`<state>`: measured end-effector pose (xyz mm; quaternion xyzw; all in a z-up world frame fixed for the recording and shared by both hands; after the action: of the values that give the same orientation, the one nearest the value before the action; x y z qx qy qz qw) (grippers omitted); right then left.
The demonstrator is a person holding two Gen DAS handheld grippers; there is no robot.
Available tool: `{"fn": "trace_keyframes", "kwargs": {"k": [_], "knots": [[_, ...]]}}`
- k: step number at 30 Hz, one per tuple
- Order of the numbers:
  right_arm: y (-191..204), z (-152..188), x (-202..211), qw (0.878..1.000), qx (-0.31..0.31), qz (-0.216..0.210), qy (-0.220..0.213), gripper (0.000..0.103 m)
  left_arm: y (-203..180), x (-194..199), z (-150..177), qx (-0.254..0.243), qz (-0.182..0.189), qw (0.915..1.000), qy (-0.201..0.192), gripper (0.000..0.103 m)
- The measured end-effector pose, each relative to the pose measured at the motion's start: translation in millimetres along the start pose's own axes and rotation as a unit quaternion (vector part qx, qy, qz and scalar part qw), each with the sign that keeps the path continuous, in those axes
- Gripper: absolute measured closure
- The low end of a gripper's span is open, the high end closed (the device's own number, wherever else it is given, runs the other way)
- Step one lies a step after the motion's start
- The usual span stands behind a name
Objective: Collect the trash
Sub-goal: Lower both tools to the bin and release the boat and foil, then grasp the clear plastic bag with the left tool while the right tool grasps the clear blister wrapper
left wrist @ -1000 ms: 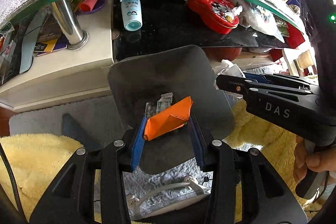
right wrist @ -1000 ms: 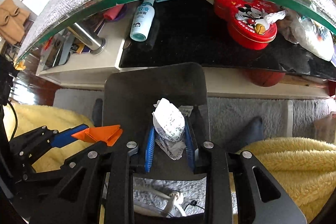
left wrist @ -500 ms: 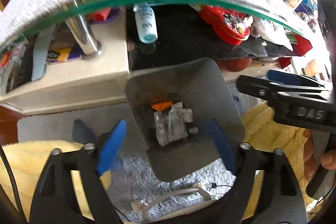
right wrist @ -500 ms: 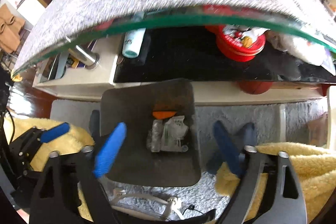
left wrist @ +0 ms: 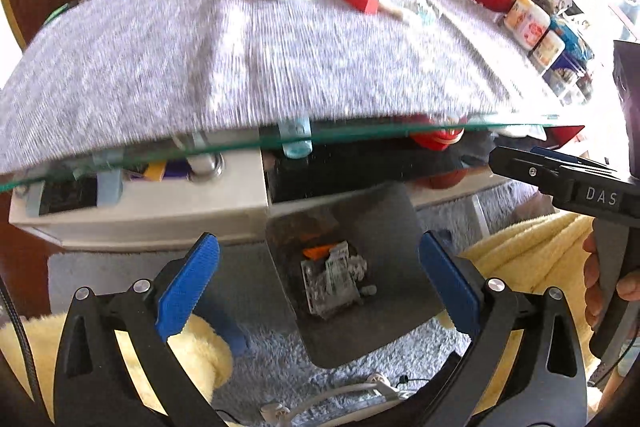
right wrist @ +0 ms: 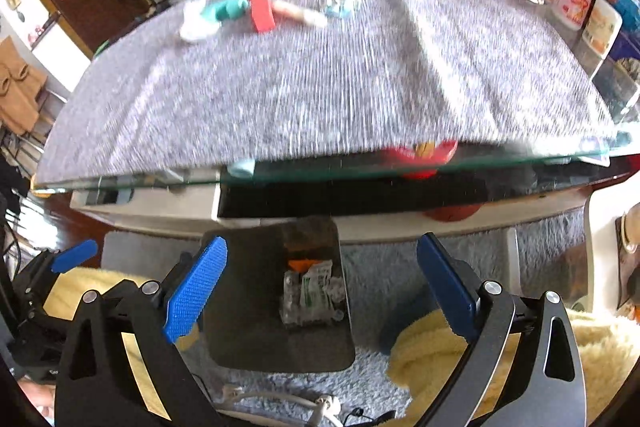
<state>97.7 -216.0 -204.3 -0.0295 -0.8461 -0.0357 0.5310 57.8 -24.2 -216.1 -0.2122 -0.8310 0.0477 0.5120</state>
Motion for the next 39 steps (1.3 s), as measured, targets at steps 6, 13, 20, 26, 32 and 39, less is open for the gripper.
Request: {"fn": "trace_keyframes", "kwargs": {"k": [6, 13, 20, 26, 32, 39], "knots": [[-1, -37, 14, 1.000, 0.004, 0.002, -0.027, 0.007, 4, 9, -36, 0.002, -0.004, 0.9999, -0.016, 0.008], [-5, -88, 13, 0.999, -0.009, 0.005, -0.050, 0.007, 13, 7, -83, -0.001, -0.013, 0.9994, -0.033, 0.008], [-9, -130, -13, 0.999, -0.013, 0.013, -0.047, 0.007, 31, -7, -136, 0.003, -0.020, 0.9989, -0.043, 0.008], [-11, -158, -36, 0.999, -0.020, 0.010, -0.042, 0.007, 47, -27, -175, 0.005, -0.031, 0.9985, -0.044, 0.008], [-10, -180, -57, 0.999, -0.017, 0.012, -0.041, 0.014, 56, -52, -201, 0.010, -0.022, 0.9990, -0.037, 0.008], [-9, -193, -77, 0.999, -0.021, 0.001, -0.031, 0.037, 60, -77, -223, 0.013, -0.018, 0.9993, -0.031, 0.015]]}}
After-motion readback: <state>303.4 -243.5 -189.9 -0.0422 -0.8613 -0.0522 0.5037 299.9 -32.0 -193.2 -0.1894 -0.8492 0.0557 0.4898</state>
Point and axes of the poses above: each gripper's, at about its wrist camera, not at the fingertips, and x roughly against the way its jaws point, y to its left, z to its underside, the point moved 6 cm from there along -x, roughly the way its jaws point, and after that the axes turned 11 degrees about z, right-handed, at the moved point
